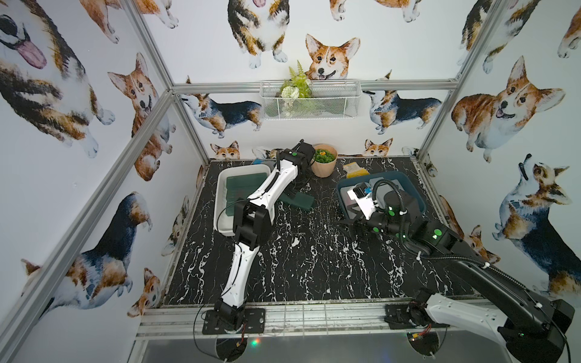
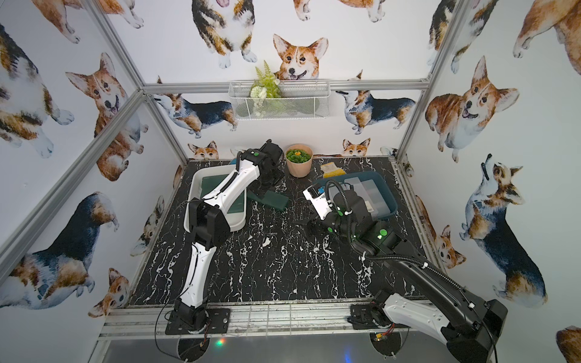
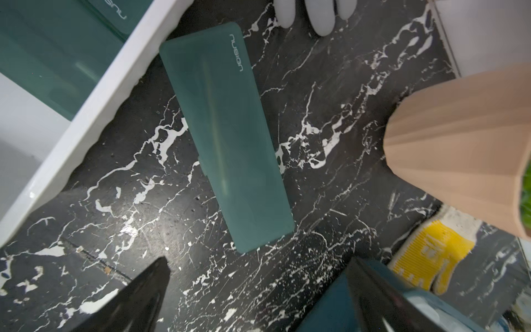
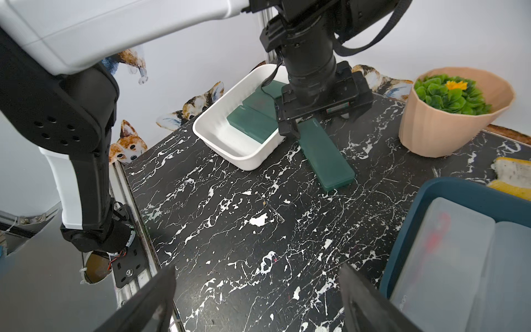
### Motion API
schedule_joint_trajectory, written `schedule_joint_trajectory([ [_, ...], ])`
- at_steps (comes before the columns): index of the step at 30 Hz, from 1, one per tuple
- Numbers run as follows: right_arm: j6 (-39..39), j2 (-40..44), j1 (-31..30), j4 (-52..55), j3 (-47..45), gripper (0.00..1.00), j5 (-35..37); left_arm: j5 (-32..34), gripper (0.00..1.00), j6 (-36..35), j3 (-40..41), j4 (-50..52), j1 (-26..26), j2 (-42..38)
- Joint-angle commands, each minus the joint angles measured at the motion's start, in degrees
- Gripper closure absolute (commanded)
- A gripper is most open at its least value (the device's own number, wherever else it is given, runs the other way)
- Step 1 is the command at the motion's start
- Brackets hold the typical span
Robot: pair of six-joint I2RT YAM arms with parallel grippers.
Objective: Place the pencil cases by color into the storage box
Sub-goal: Pick up the pencil case from the center of the board.
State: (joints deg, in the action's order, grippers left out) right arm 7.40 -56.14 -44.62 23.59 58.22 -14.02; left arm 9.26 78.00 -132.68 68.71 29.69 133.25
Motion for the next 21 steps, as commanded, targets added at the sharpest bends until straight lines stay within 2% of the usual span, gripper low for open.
schedule_joint_trajectory([
  [1, -0.9, 1.1, -0.1, 1.8, -0.4, 0.11, -0.1, 4.4, 0.02, 5.1, -0.7, 3.5, 0.5, 1.6],
  [9, -1.4, 2.1, 0.0, 3.1, -0.9, 0.11, -0.6, 5.5, 0.02, 8.3, -0.7, 2.7, 0.6, 5.9],
  [21, -1.0, 2.6, -0.1, 4.2, -1.0, 0.11, -1.4, 6.0, 0.02, 9.2, -0.7, 0.1, 0.4, 10.8],
])
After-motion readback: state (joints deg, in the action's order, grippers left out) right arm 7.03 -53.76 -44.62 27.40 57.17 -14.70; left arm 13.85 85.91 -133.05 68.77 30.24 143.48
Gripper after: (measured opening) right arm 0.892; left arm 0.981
